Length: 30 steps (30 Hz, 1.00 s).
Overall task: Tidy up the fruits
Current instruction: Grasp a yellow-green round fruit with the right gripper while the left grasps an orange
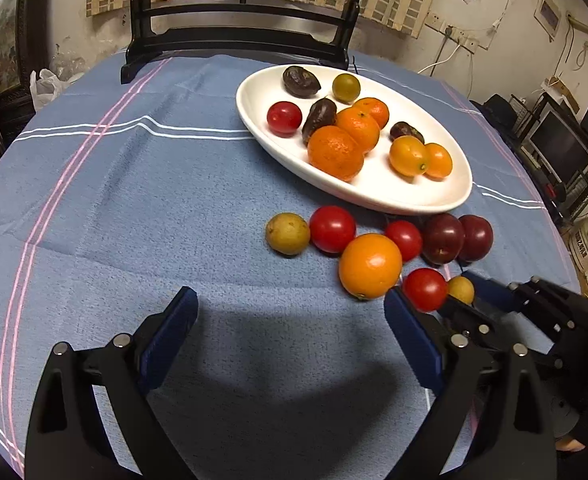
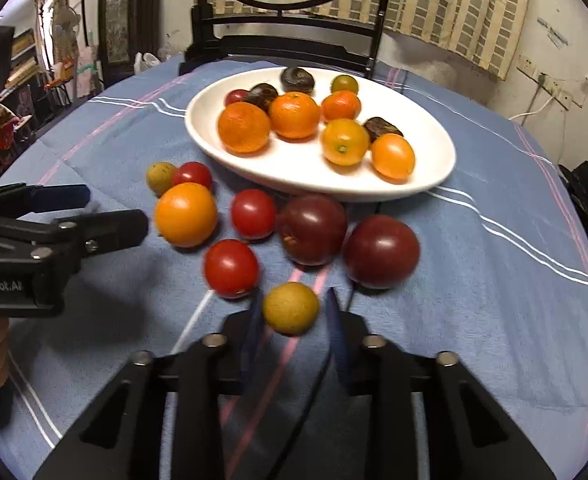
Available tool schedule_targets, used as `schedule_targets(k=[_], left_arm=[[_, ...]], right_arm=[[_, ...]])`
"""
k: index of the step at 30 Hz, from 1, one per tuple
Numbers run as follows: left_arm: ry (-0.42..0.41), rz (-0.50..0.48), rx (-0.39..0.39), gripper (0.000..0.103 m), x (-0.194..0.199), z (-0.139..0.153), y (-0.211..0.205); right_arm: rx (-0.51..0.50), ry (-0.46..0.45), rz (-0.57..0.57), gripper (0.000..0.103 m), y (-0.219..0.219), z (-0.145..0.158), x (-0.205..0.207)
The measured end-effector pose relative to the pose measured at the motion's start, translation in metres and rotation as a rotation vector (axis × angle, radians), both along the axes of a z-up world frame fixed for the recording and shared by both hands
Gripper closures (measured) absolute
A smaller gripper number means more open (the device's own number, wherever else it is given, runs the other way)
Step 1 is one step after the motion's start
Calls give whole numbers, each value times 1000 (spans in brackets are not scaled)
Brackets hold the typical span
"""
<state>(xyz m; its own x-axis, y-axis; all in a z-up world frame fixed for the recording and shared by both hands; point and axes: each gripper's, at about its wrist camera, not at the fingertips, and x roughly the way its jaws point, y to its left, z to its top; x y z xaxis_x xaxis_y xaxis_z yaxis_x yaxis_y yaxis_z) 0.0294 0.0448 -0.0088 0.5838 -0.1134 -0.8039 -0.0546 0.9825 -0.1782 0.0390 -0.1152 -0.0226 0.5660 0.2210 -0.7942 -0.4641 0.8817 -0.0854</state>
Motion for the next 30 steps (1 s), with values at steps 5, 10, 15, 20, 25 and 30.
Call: schedule_targets(k=[5, 10, 15, 20, 25, 30], left_arm=[[12, -11, -2, 11, 1, -3, -3], [15, -30, 18, 11, 1, -5, -9], [3, -49, 44, 11, 0, -6, -16], [33, -109, 41, 28, 0, -11, -26], [10, -92, 71, 33, 2, -11, -31], [54, -109, 61, 33, 17, -10, -45]], right_arm=[[59, 24, -39, 75, -11, 1, -2], [97, 40, -57, 75, -22, 1, -2], [82, 35, -44, 75, -21, 0, -4], [93, 42, -50, 75, -23, 1, -4], [87, 43, -54, 75, -24, 1, -4], [88, 46, -56, 75, -26, 1, -3]])
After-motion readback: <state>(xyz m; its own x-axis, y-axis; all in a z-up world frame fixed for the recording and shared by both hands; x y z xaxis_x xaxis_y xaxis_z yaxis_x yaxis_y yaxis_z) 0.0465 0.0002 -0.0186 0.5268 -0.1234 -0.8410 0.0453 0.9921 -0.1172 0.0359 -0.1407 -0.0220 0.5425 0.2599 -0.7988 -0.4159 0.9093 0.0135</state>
